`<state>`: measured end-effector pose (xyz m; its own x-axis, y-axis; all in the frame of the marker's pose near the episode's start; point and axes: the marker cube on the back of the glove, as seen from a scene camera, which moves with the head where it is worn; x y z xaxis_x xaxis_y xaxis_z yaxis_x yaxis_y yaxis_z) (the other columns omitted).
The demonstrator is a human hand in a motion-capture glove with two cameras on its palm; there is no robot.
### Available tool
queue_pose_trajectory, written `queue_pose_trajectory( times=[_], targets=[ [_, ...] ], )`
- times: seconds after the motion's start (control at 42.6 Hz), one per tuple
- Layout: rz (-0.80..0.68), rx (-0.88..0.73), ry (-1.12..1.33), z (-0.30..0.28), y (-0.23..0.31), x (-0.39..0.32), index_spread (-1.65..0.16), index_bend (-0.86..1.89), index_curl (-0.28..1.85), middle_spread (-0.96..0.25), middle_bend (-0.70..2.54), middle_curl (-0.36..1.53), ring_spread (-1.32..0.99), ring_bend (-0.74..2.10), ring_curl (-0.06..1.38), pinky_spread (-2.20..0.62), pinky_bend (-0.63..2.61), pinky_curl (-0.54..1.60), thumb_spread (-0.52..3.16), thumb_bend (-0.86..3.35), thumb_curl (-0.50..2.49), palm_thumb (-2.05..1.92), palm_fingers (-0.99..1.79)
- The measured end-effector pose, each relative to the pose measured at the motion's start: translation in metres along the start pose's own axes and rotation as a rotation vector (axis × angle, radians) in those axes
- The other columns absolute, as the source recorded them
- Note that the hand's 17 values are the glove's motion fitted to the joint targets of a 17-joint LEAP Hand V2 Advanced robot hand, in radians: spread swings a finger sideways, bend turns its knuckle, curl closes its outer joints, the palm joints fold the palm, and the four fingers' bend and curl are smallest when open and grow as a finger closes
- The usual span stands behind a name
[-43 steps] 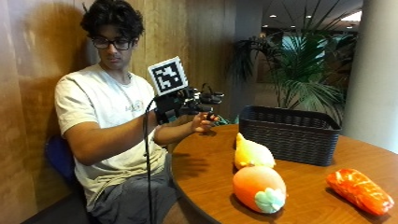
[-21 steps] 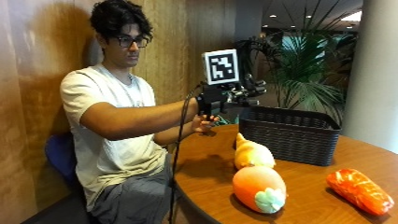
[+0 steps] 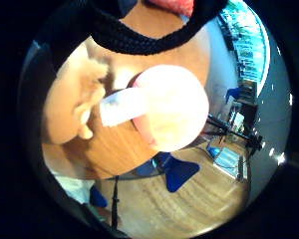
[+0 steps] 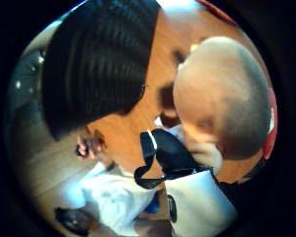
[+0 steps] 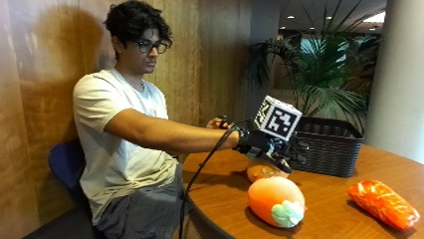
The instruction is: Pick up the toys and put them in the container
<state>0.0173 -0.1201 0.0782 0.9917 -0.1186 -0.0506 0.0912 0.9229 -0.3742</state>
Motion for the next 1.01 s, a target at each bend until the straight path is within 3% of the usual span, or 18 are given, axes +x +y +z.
queue_pose_trajectory(
  times=[0.188, 0.376, 0.54, 0.564, 0.611, 0.705, 0.822, 1.01],
  targets=[
    [0.018, -0.212, -0.13, 0.054, -0.007, -0.006, -0.23, -0.1, -0.01, 0.04, 0.06, 0.18, 0.04, 0.21, 0.27, 0.03, 1.22, 0.42, 1.18, 0.0, 0.31, 0.1, -0.56],
    [0.006, -0.245, -0.157, 0.065, -0.002, -0.013, -0.26, 0.02, 0.01, 0.05, 0.08, 0.16, 0.06, 0.25, 0.3, 0.02, 1.17, 0.4, 1.2, 0.02, 0.33, 0.21, -0.4],
    [-0.003, -0.132, -0.177, 0.06, -0.002, -0.016, -0.3, 0.21, 0.09, 0.02, 0.22, 0.21, 0.01, 0.4, 0.34, -0.09, 1.0, 0.35, 1.3, 0.14, 0.39, 0.43, 0.13],
    [-0.005, -0.108, -0.173, 0.06, -0.002, -0.017, -0.31, 0.18, 0.09, 0.04, 0.16, 0.19, 0.03, 0.33, 0.31, -0.04, 0.97, 0.33, 1.29, 0.11, 0.38, 0.39, -0.07],
    [-0.01, -0.055, -0.161, 0.059, -0.003, -0.02, -0.32, 0.2, 0.1, -0.01, 0.22, 0.21, -0.08, 0.55, 0.38, -0.19, 1.06, 0.35, 1.36, 0.19, 0.41, 0.5, 0.47],
    [-0.014, 0.087, -0.121, 0.06, -0.005, -0.03, -0.32, 0.23, 0.12, -0.08, 0.29, 0.25, -0.2, 0.69, 0.4, -0.29, 1.02, 0.33, 1.28, 0.25, 0.49, 0.66, 0.72],
    [-0.02, 0.203, -0.069, 0.056, -0.001, -0.039, -0.34, 0.33, 0.16, -0.16, 0.38, 0.29, -0.32, 0.8, 0.47, -0.34, 0.99, 0.36, 1.13, 0.28, 0.58, 0.76, 0.92],
    [0.009, 0.256, -0.171, 0.036, 0.007, -0.038, -0.37, 0.47, 0.23, -0.25, 0.51, 0.36, -0.46, 0.95, 0.58, -0.4, 0.98, 0.4, 0.92, 0.31, 0.7, 0.83, 1.01]
  ],
)
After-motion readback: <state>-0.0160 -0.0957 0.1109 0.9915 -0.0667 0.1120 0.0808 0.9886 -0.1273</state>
